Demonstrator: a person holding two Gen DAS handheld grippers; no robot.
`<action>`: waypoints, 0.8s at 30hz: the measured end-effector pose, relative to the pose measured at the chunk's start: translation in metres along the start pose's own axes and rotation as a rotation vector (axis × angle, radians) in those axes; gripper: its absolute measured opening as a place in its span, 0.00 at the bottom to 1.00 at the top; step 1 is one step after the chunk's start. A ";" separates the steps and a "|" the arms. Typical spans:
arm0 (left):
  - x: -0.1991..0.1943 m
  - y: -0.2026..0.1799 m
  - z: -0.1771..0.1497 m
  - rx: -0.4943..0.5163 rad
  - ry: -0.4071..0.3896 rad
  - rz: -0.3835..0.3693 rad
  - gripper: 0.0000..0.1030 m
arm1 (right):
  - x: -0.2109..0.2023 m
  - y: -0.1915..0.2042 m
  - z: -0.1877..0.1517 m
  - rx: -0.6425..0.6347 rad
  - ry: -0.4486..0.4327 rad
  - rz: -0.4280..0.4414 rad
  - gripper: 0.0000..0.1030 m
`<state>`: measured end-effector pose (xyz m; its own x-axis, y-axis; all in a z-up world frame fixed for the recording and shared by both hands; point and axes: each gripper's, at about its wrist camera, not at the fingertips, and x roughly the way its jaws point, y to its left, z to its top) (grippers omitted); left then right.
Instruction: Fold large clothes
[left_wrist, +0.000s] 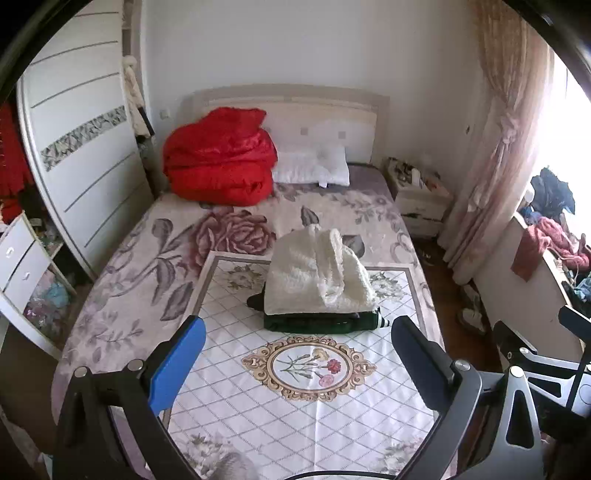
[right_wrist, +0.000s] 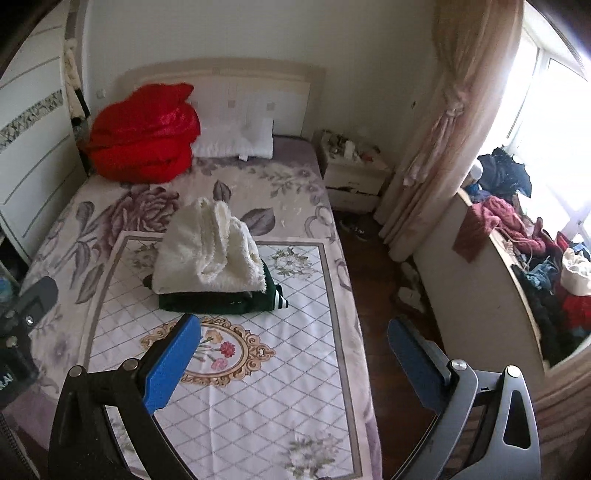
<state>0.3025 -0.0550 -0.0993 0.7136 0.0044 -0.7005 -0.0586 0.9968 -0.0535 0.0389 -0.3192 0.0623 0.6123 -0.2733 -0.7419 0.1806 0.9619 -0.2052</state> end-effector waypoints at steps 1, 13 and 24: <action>-0.008 -0.001 -0.001 0.004 -0.008 0.007 1.00 | -0.015 -0.003 -0.003 0.004 -0.012 0.006 1.00; -0.114 -0.007 -0.015 0.026 -0.067 0.032 0.99 | -0.166 -0.041 -0.027 0.028 -0.136 0.036 1.00; -0.143 -0.009 -0.022 0.003 -0.061 0.034 0.99 | -0.220 -0.053 -0.031 0.010 -0.173 0.052 1.00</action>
<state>0.1861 -0.0660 -0.0142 0.7523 0.0433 -0.6574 -0.0818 0.9963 -0.0280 -0.1298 -0.3099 0.2165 0.7440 -0.2218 -0.6303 0.1526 0.9748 -0.1628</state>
